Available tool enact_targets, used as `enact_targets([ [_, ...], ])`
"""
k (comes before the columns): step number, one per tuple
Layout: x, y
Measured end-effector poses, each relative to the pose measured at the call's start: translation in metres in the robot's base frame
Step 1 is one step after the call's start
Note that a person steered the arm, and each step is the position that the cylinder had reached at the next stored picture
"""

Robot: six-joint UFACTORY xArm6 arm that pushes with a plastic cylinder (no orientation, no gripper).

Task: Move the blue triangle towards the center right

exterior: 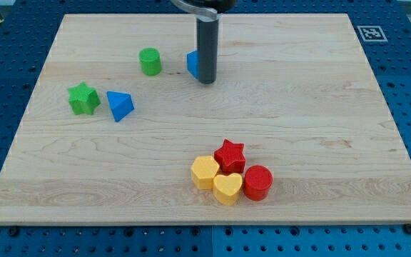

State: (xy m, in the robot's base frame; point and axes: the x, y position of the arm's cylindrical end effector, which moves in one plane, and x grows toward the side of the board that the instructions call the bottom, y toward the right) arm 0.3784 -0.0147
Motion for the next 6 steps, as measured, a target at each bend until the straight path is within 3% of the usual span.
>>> enact_targets([
  [2, 0.002, -0.084],
  [4, 0.005, -0.216],
  [6, 0.049, -0.240],
])
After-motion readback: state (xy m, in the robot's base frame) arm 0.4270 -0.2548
